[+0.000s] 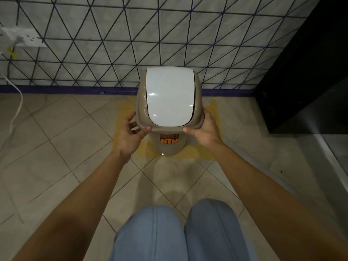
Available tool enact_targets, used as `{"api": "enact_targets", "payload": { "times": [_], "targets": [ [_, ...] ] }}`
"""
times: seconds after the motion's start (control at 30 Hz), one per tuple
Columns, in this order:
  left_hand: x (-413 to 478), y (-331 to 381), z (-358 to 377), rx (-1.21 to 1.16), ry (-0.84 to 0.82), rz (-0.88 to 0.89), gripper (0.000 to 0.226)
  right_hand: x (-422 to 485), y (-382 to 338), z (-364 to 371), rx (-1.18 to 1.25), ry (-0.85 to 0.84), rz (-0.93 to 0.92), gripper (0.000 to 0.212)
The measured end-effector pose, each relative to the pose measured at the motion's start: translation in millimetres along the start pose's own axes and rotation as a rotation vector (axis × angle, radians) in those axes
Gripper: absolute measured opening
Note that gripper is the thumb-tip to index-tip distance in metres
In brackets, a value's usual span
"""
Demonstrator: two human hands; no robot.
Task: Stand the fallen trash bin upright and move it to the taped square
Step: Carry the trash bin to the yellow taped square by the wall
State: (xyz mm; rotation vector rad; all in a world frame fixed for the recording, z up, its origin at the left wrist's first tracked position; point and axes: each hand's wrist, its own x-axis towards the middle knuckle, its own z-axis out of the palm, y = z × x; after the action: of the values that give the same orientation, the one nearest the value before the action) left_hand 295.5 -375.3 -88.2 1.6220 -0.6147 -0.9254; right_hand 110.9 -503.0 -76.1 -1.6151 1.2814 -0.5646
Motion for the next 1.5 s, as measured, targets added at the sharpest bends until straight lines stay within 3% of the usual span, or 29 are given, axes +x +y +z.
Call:
{"api": "enact_targets", "payload": {
  "times": [0.37, 0.5, 0.7, 1.5],
  "targets": [
    [47, 6, 2, 0.128, 0.02, 0.08, 0.077, 37, -11, -2, -0.024, 0.005, -0.06, 0.1],
    [63, 11, 4, 0.223, 0.04, 0.179, 0.078, 46, -16, 1, -0.094, 0.089, -0.137, 0.107],
    [84, 27, 15, 0.346, 0.033, 0.37, 0.083, 64, -26, 5, -0.132, 0.125, -0.193, 0.1],
    [169, 54, 26, 0.361, -0.022, 0.335, 0.085, 142, -46, 7, -0.113, 0.138, -0.201, 0.091]
  ]
}}
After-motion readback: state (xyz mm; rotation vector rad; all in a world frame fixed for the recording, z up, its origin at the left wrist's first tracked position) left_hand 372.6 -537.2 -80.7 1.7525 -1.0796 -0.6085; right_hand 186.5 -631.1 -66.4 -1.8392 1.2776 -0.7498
